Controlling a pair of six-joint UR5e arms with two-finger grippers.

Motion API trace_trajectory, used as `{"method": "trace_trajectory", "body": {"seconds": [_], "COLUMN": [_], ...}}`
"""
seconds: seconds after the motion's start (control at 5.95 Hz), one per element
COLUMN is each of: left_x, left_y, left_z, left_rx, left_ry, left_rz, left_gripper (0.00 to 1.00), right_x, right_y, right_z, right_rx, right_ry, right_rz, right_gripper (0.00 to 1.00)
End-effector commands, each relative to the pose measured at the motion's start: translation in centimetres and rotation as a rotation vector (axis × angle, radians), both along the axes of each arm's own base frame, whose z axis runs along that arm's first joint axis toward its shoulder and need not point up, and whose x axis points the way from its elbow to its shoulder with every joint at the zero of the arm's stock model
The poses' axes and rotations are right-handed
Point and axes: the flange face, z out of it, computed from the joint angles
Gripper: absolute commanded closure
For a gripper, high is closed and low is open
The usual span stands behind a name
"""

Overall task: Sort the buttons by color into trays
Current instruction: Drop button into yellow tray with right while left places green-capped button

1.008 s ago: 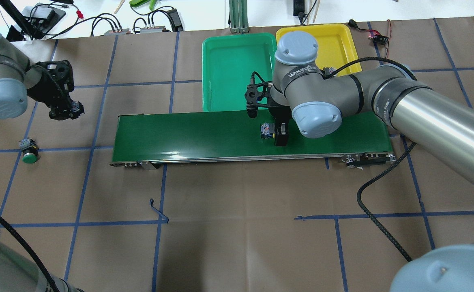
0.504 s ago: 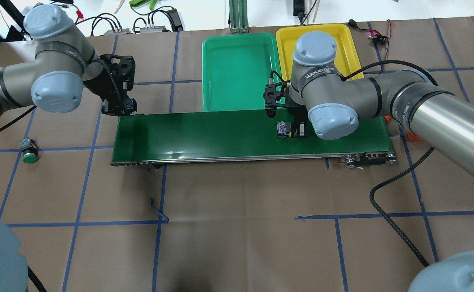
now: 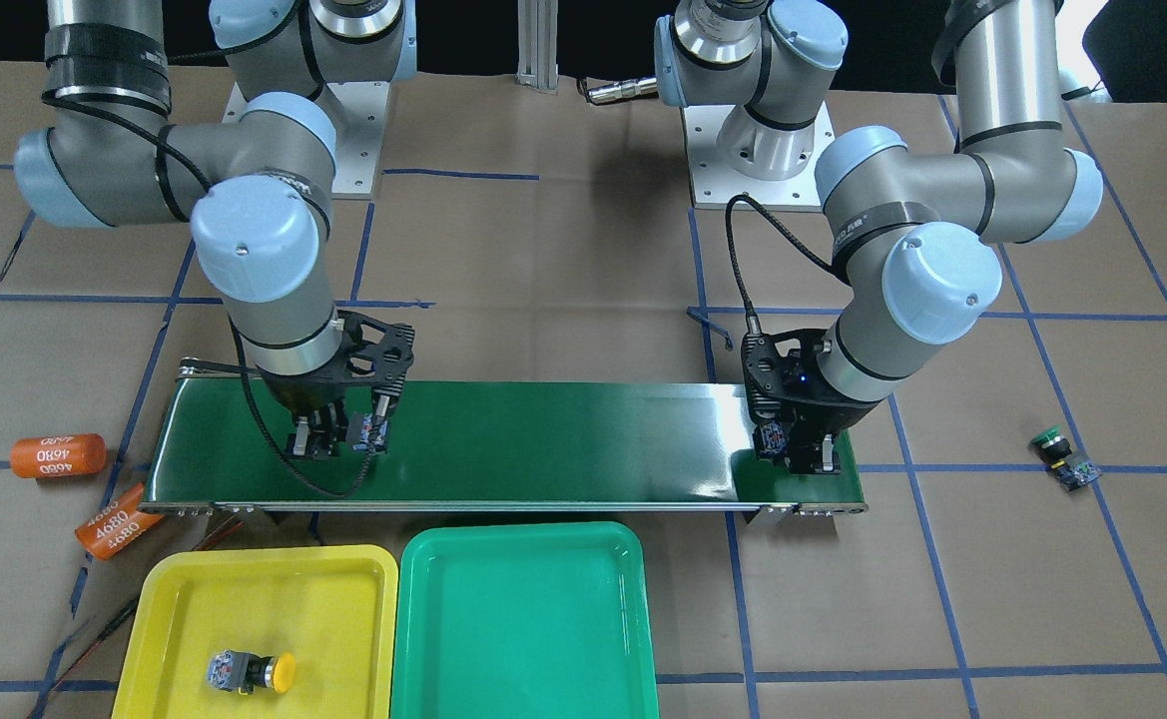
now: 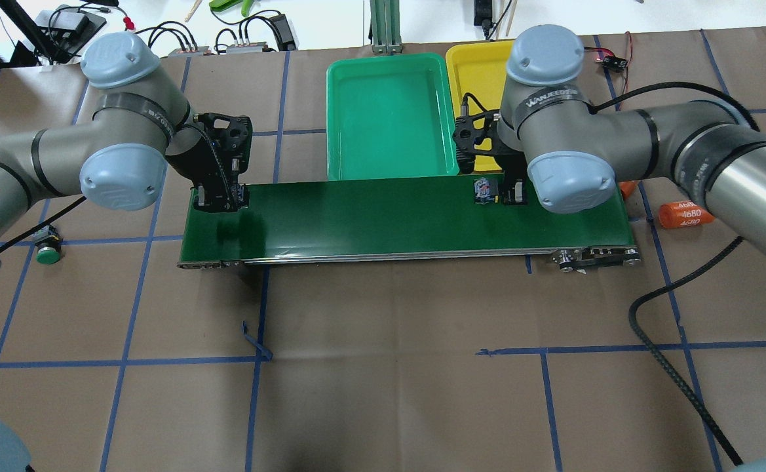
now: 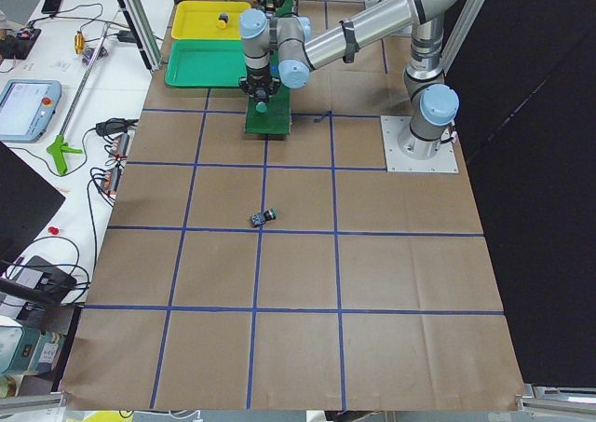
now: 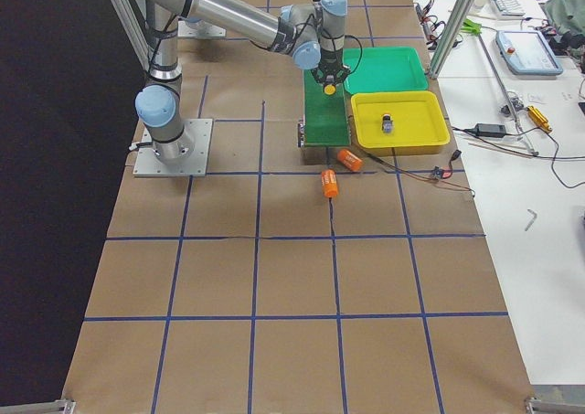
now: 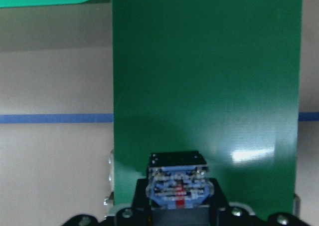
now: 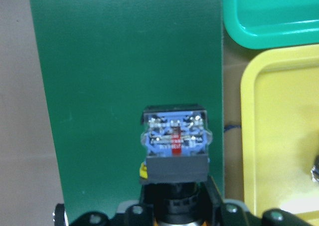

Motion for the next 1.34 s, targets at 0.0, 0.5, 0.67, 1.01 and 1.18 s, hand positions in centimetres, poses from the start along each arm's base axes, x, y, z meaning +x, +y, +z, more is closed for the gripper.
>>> {"method": "trace_trajectory", "body": {"seconds": [0.0,0.5,0.67,1.01,1.18], "left_x": [0.0,2.2,6.6,18.3,24.2], "left_y": [0.1,-0.7,-1.9,-1.4,-0.7], "left_z": [-1.5,1.3,1.9,3.2,3.6], "left_rx": [0.028,-0.014,-0.034,-0.052,-0.102], "left_ry": [0.003,-0.047,-0.052,-0.073,-0.085], "left_rz": [0.008,0.039,0.178,0.430,0.575], "left_gripper": [0.41,0.01,0.01,0.01,0.01], "right_x": [-4.1,-4.5,-4.5,-3.8,-3.5], "right_y": [-3.5,-15.2,-15.9,-15.4,-15.5], "right_z": [4.0,-2.4,-5.5,-7.7,-5.9], "right_rx": [-0.093,-0.070,-0.030,0.007,-0.019], "right_ry": [-0.001,-0.001,-0.003,-0.073,-0.099], "right_rz": [-0.001,0.017,0.017,0.012,0.011], "right_gripper": [0.88,0.88,0.87,0.11,0.00]}}
